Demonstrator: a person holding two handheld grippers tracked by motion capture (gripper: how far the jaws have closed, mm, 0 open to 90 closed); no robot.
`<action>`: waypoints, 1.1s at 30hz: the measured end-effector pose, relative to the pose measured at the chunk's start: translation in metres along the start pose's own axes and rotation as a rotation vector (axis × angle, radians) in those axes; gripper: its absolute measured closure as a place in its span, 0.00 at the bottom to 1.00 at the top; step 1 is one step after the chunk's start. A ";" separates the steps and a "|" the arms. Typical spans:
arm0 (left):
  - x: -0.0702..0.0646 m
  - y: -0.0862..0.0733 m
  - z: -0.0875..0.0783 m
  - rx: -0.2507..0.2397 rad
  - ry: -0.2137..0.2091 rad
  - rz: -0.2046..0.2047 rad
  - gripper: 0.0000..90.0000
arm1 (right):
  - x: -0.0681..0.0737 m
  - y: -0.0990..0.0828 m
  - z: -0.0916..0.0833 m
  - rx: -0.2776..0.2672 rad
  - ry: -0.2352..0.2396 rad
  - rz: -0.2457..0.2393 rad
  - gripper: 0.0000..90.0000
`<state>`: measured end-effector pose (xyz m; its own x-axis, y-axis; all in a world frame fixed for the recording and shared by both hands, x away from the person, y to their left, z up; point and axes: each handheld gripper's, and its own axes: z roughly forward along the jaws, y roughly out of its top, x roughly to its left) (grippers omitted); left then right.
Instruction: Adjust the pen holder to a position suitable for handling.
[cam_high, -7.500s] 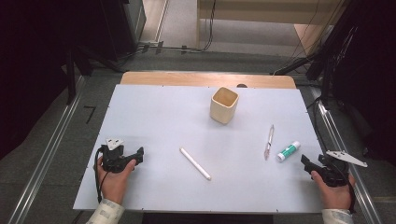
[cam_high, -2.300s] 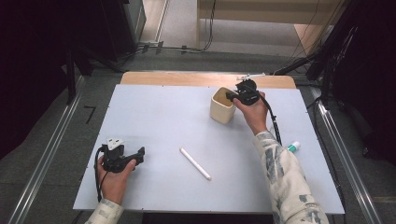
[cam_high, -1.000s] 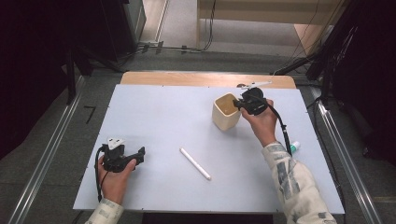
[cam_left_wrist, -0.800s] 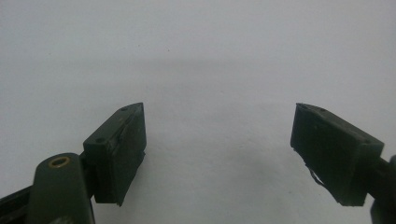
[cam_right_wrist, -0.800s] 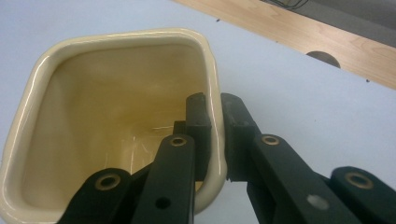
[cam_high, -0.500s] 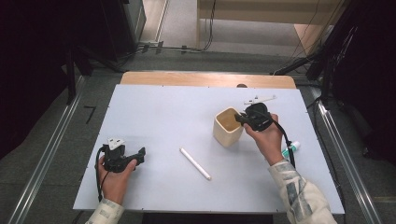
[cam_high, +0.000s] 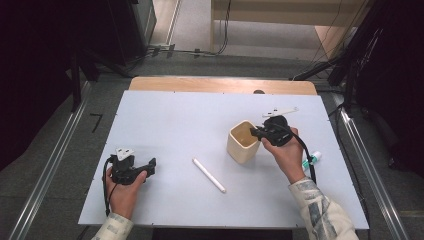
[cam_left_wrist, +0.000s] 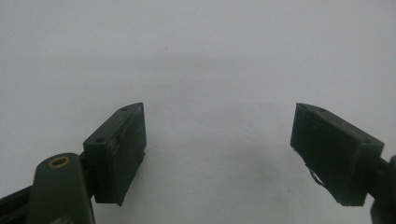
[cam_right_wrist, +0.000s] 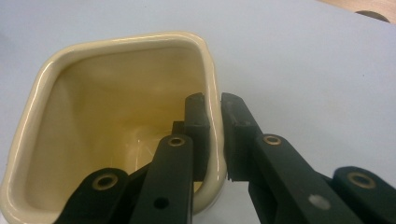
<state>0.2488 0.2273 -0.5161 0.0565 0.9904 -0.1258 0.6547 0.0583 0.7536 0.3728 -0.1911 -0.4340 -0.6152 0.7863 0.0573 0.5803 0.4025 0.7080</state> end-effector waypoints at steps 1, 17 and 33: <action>0.000 0.000 0.000 -0.001 -0.001 0.000 0.21 | 0.000 -0.001 0.000 -0.006 0.005 0.004 0.88; 0.000 -0.001 0.001 0.003 -0.006 -0.004 0.21 | -0.002 -0.016 -0.008 -0.141 0.050 0.009 0.66; 0.000 -0.001 0.001 0.004 -0.006 -0.011 0.21 | -0.002 -0.031 -0.038 -0.242 0.048 0.019 0.36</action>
<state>0.2484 0.2272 -0.5177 0.0537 0.9890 -0.1382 0.6581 0.0690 0.7498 0.3356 -0.2234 -0.4296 -0.6331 0.7674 0.1017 0.4512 0.2590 0.8540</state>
